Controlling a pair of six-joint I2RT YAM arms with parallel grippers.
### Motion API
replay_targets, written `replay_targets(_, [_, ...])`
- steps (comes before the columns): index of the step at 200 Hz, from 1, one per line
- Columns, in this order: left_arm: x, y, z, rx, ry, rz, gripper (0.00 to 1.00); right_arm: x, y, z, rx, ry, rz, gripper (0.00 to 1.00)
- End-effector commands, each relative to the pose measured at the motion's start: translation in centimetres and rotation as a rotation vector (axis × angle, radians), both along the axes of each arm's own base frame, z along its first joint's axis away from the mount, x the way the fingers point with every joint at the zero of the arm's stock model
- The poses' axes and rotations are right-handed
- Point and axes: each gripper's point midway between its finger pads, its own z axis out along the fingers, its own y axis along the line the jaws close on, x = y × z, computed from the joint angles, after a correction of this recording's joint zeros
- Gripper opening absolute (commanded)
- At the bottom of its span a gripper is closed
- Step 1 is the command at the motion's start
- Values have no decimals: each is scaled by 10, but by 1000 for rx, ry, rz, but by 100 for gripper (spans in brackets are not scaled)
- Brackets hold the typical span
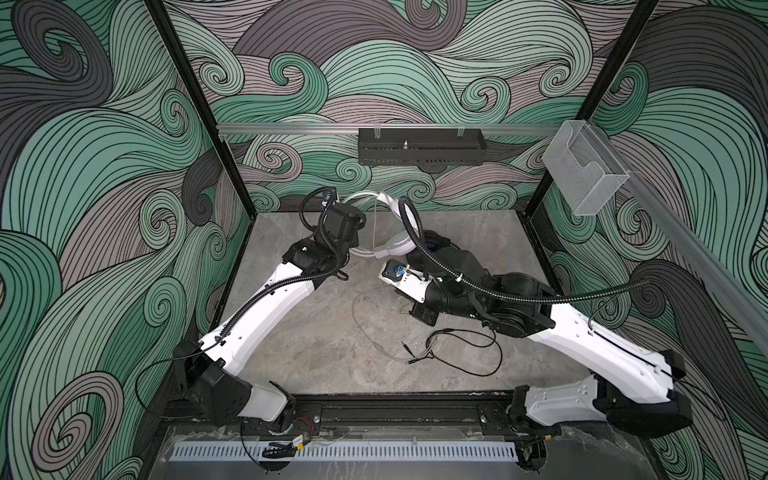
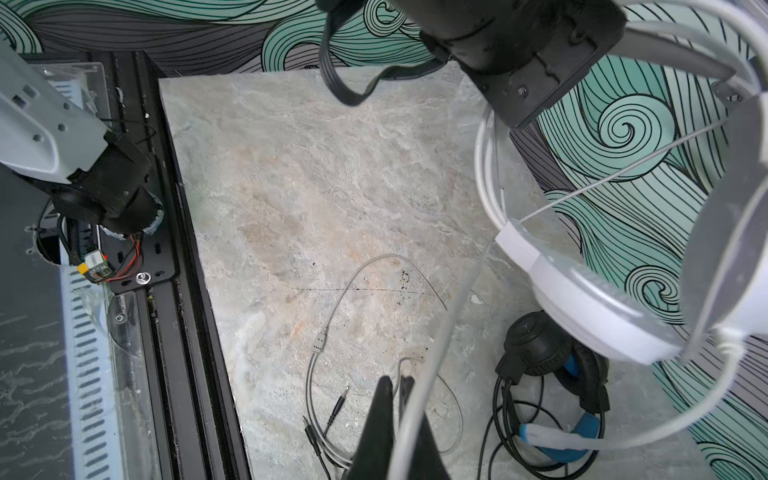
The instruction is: Wrap the headphones
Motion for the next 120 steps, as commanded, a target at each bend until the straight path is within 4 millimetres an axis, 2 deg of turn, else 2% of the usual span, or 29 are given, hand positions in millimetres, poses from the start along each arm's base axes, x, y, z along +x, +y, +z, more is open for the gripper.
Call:
replay_targets(1, [-9,-2,45,-20,-142,-23,0,-2,-4,12,-69,-61,26,0])
replay_targets(23, [-20,-22,38,79,-118,-152,0,5,-8,22,-125,-128,16,0])
replay_targets(39, [-30,-25,32,157,-90,-215,0,12,-15,28,-161,-179,-3,0])
replay_targets(55, [-40,-19,28,240,-70,-234,0,16,-21,31,-191,-217,-12,0])
replay_targets(83, [-55,4,32,334,-93,-188,0,17,-27,35,-213,-247,-11,0])
replay_targets(120, [-61,23,36,367,-128,-115,0,6,-21,42,-153,-192,28,0])
